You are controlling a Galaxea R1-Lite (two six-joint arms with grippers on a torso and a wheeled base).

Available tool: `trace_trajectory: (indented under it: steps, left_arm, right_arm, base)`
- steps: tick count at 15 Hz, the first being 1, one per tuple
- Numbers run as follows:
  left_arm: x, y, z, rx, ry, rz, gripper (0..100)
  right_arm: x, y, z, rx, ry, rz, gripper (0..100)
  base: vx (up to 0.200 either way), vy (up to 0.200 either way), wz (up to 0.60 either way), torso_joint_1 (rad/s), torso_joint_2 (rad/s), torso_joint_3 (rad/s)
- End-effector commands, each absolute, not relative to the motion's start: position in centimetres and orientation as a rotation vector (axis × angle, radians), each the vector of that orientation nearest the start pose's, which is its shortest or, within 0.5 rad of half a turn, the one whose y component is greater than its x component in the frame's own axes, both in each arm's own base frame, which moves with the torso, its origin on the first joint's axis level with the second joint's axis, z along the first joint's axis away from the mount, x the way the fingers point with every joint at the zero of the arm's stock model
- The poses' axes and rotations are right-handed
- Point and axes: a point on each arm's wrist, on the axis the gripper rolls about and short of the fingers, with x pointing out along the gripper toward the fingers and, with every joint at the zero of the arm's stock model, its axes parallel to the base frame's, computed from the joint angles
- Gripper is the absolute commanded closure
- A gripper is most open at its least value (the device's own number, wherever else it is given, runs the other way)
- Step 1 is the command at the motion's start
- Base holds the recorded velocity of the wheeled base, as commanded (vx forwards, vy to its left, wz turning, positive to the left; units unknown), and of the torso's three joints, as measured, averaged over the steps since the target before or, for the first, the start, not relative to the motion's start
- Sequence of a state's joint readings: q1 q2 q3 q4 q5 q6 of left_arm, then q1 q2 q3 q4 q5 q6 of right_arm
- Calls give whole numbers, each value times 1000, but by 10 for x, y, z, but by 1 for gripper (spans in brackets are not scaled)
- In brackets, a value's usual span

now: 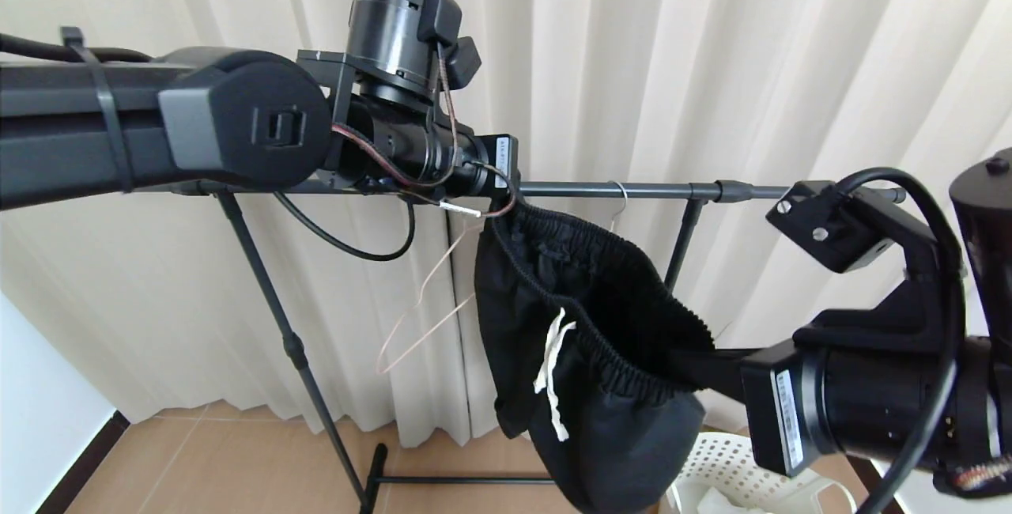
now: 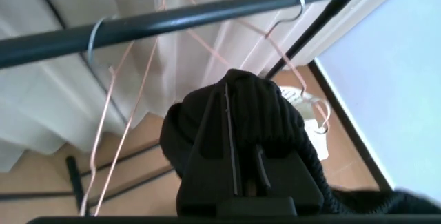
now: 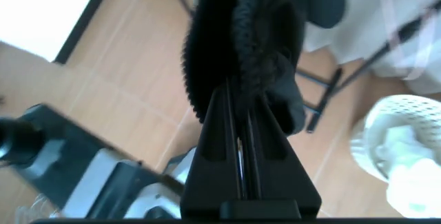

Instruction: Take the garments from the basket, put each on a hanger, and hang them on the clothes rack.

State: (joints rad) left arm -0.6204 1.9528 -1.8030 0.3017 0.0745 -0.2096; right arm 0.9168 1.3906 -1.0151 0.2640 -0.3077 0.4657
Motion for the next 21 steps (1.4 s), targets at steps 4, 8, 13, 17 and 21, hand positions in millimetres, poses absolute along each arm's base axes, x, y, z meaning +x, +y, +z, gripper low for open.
trace_trajectory:
  steps: [4, 8, 13, 17, 21]
  left_arm:
    - [261, -185, 287, 121, 543, -502, 100]
    - [222, -171, 266, 172, 624, -531, 100]
    - [176, -180, 230, 234, 749, -634, 100]
    - [165, -217, 211, 237, 830, -718, 100]
    - [162, -257, 218, 93, 885, -800, 100]
  right_arm:
    - [219, 165, 246, 84, 559, 260, 100]
    - [259, 193, 249, 101, 537, 253, 100]
    - [296, 223, 246, 117, 516, 262, 100]
    - [317, 241, 251, 148, 472, 277, 100]
    - [323, 259, 254, 206, 449, 298, 100]
  base:
    - [0, 0, 0, 0, 0, 0]
    - [0, 0, 0, 0, 0, 0]
    - [0, 0, 0, 0, 0, 0]
    - [0, 0, 0, 0, 0, 0]
    - [0, 0, 0, 0, 0, 0]
